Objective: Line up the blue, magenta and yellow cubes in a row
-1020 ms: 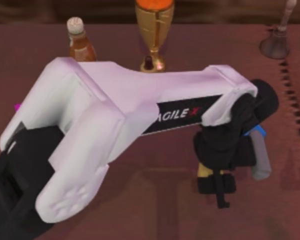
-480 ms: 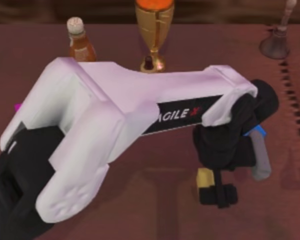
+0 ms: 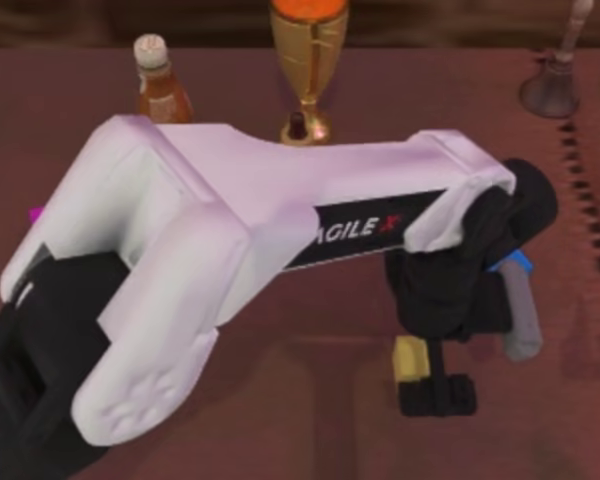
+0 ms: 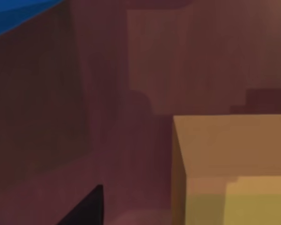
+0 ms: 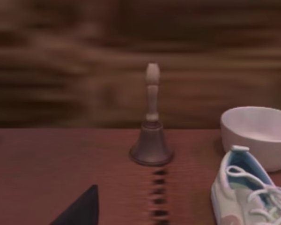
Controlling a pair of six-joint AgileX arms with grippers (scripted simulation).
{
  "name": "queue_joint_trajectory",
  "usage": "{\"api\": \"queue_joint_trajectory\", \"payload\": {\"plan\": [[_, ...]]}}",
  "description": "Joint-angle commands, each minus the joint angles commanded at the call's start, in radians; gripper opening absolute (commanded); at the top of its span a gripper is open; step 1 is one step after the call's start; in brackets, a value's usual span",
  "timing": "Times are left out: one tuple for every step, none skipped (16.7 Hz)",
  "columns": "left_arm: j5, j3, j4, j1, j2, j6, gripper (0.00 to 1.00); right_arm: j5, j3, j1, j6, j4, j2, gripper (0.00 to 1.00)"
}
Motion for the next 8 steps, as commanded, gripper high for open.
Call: {"api": "queue_joint_trajectory", "payload": {"plan": [[0.0,0.013,-0.014,-0.001,-0.003,0.002,1.0,0.0,0.0,0.0,0.0,0.0,0.0,1.0],[-0.001,0.033,-0.037,0.0,-0.008,0.003,1.0,0.0,0.0,0.0,0.0,0.0,0.0,1.0],[-0.001,0.058,-0.069,0.003,-0.016,0.003,1.0,0.0,0.0,0.0,0.0,0.0,0.0,1.0],[-0.001,0.084,-0.108,0.007,-0.024,0.001,1.0,0.0,0.0,0.0,0.0,0.0,0.0,1.0],[-0.001,0.111,-0.149,0.011,-0.033,0.0,1.0,0.0,0.0,0.0,0.0,0.0,0.0,1.0],[-0.001,0.135,-0.185,0.015,-0.042,0.0,1.0,0.0,0.0,0.0,0.0,0.0,0.0,1.0],[-0.001,0.155,-0.211,0.018,-0.05,-0.001,1.0,0.0,0.0,0.0,0.0,0.0,0.0,1.0],[-0.001,0.168,-0.227,0.02,-0.056,-0.001,1.0,0.0,0.0,0.0,0.0,0.0,0.0,1.0]]}}
